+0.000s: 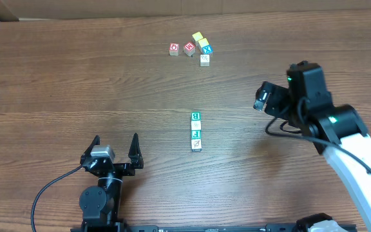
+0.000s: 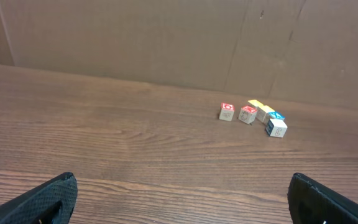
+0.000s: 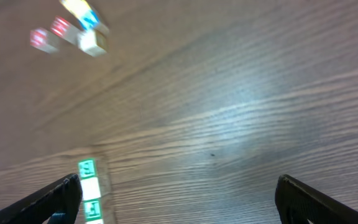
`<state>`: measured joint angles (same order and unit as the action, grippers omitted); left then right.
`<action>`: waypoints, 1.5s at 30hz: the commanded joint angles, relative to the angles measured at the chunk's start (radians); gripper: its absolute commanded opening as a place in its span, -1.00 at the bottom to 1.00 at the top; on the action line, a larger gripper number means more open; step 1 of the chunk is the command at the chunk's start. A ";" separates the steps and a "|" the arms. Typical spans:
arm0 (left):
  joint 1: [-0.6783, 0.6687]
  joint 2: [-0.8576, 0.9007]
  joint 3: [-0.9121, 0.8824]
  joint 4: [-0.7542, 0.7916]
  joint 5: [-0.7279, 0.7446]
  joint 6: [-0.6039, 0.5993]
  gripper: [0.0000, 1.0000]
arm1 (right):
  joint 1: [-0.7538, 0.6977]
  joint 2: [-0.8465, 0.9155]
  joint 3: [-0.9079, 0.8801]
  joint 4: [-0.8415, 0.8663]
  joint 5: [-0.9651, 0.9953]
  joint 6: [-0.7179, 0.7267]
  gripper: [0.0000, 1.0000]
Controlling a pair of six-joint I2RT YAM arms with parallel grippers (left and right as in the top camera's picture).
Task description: Flip 5 blocks
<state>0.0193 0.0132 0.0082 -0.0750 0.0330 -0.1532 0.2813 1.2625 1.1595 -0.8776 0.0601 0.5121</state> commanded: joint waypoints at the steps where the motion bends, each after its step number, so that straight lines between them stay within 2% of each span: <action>1: -0.007 -0.009 -0.003 0.000 0.009 0.016 0.99 | -0.001 -0.085 0.019 0.004 0.014 -0.008 1.00; 12: -0.007 -0.009 -0.003 0.000 0.009 0.016 1.00 | -0.001 -0.308 0.019 0.004 0.014 -0.008 1.00; 19: -0.007 -0.009 -0.003 0.000 0.009 0.016 1.00 | -0.002 -0.533 0.002 -0.010 0.064 -0.020 1.00; 29: -0.007 -0.009 -0.003 0.000 0.009 0.016 1.00 | -0.045 -0.877 -0.195 0.070 0.078 -0.019 1.00; 37: -0.007 -0.009 -0.003 0.000 0.009 0.016 0.99 | -0.126 -1.130 -0.491 0.247 0.056 -0.019 1.00; 41: -0.007 -0.009 -0.003 0.000 0.009 0.016 1.00 | -0.143 -1.263 -0.666 0.445 0.023 -0.020 1.00; 45: -0.007 -0.009 -0.003 0.000 0.009 0.016 0.99 | -0.145 -1.255 -0.761 0.711 -0.008 -0.058 1.00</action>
<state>0.0193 0.0132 0.0082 -0.0750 0.0330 -0.1532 0.1436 0.0151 0.4561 -0.3019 0.0895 0.4953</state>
